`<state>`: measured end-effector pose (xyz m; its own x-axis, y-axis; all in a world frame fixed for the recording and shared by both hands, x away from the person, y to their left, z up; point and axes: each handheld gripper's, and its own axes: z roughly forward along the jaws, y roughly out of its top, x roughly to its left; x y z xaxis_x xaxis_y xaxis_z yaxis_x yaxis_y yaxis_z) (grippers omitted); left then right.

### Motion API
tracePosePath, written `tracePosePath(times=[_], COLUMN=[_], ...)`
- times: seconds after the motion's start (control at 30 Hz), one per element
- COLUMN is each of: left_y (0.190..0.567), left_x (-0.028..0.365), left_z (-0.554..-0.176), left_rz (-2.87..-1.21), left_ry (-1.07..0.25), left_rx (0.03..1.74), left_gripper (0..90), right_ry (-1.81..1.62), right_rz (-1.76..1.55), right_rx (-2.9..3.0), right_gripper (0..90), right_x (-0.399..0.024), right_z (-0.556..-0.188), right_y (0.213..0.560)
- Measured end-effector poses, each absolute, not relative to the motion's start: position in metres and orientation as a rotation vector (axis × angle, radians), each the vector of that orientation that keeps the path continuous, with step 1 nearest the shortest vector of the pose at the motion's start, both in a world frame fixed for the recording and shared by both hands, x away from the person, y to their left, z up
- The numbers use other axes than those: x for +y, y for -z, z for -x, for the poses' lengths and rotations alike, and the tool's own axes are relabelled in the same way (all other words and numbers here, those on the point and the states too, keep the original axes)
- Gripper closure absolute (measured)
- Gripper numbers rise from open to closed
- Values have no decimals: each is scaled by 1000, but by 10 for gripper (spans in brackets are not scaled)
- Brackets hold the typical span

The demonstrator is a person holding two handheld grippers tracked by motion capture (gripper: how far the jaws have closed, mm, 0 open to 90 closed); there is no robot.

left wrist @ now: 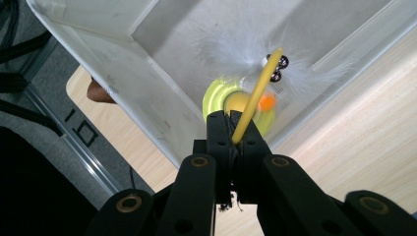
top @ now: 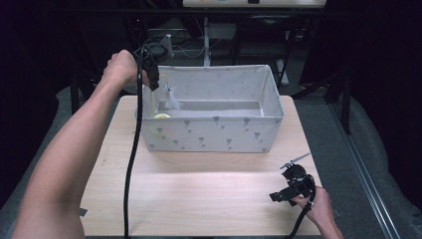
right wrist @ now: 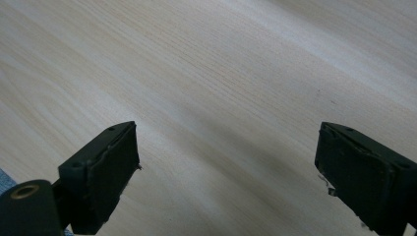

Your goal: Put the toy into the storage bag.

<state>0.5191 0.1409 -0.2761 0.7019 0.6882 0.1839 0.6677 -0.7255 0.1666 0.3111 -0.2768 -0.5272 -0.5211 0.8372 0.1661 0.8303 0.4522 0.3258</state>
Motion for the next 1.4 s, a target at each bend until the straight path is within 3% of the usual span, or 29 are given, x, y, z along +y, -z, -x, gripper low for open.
tracePosePath(times=[1.4], left_y=[351], left_x=[168], left_z=[-520], left_rz=[-2873], left_ry=[-218], left_rx=[1231], left_gripper=[876], right_ry=[-596], right_rz=[-1529], right_rx=[2661], right_gripper=[91], right_x=[-277], right_z=[-311], right_y=[528])
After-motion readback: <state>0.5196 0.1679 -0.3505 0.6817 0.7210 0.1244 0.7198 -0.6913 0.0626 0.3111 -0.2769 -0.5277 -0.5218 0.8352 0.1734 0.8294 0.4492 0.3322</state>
